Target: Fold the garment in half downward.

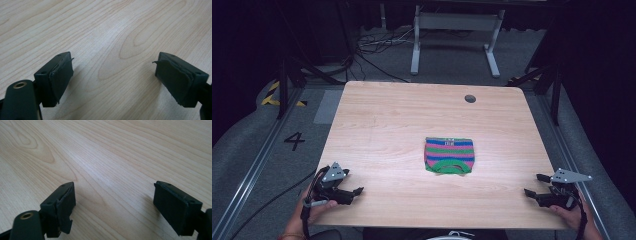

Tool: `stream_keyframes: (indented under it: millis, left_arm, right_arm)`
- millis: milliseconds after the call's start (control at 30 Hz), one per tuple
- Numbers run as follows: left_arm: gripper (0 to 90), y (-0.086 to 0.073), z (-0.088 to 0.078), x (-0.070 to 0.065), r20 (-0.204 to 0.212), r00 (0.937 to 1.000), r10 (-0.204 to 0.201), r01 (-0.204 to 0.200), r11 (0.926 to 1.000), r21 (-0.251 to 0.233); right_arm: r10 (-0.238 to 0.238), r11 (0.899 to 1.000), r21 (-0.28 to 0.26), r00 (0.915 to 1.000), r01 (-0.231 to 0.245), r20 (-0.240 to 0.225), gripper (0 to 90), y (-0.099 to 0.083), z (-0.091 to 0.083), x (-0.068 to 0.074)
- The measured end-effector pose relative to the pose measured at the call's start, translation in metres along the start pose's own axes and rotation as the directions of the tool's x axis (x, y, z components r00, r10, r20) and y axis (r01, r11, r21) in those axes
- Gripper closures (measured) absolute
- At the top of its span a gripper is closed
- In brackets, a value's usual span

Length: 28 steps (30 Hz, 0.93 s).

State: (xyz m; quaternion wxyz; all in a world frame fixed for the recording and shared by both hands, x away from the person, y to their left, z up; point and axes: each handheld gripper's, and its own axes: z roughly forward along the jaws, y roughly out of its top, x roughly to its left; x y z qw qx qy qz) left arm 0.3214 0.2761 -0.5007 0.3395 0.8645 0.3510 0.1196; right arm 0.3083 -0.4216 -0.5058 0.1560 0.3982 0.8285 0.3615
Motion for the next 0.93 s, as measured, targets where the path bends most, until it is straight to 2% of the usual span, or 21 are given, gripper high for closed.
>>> stream_keyframes:
  millis: [933]
  left_arm:
    - [13.9,0.0006,0.0007,-0.0008,-0.01,0.9998,-0.015,0.015,0.9999,0.002]
  right_arm:
    - [0.006,1.0,-0.001,0.9999,-0.006,0.013,18.6,-0.0003,-0.0006,0.0001]
